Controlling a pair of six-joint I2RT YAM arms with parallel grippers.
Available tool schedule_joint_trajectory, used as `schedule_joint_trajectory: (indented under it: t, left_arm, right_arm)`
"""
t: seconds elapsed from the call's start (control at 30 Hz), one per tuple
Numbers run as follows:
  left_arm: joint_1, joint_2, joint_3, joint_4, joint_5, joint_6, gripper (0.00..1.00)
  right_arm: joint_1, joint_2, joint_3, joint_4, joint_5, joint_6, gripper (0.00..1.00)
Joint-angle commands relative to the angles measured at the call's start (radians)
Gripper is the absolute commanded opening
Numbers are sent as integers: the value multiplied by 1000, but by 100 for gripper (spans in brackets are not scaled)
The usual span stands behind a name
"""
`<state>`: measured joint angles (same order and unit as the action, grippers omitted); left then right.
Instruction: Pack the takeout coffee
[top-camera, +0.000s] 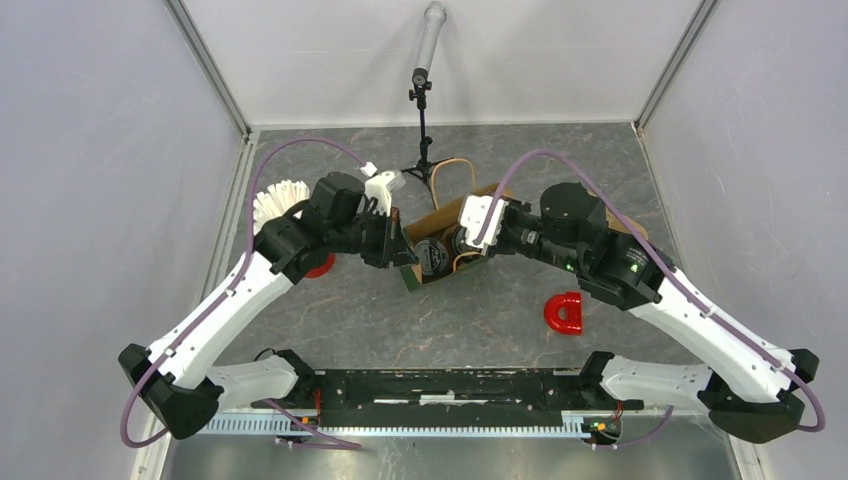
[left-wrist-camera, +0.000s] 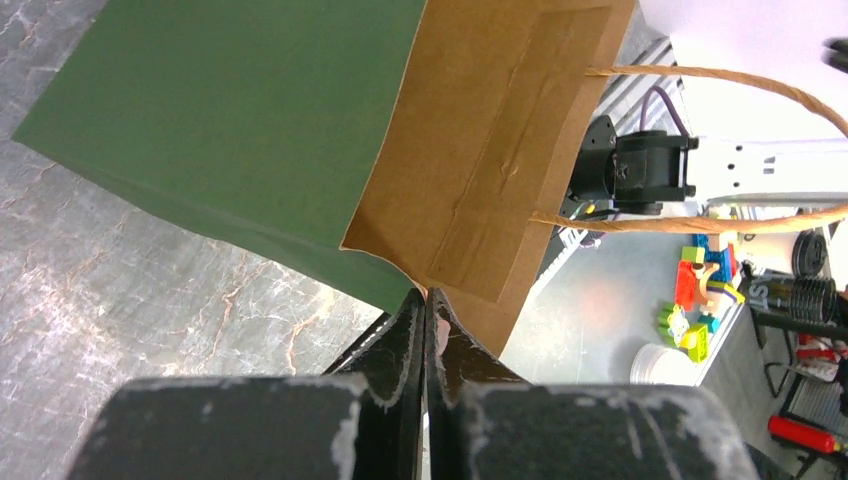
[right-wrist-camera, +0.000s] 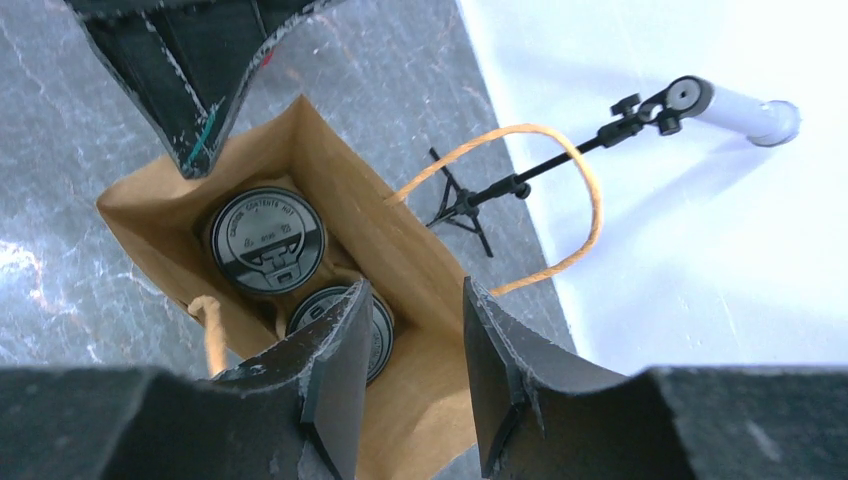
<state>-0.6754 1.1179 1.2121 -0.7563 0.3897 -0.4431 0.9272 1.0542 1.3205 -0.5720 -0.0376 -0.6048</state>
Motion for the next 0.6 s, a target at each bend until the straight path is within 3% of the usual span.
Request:
schedule_joint_trajectory:
  t: [0.0,0.57]
  left_arm:
    - [11,37,100,-80,-55,-80,2]
    - [63,115,228,-195,-195,-126,12]
  right_arm:
    - [2,-19,44,74,15,47,45]
    - [2,-71,0,208,305,297,65]
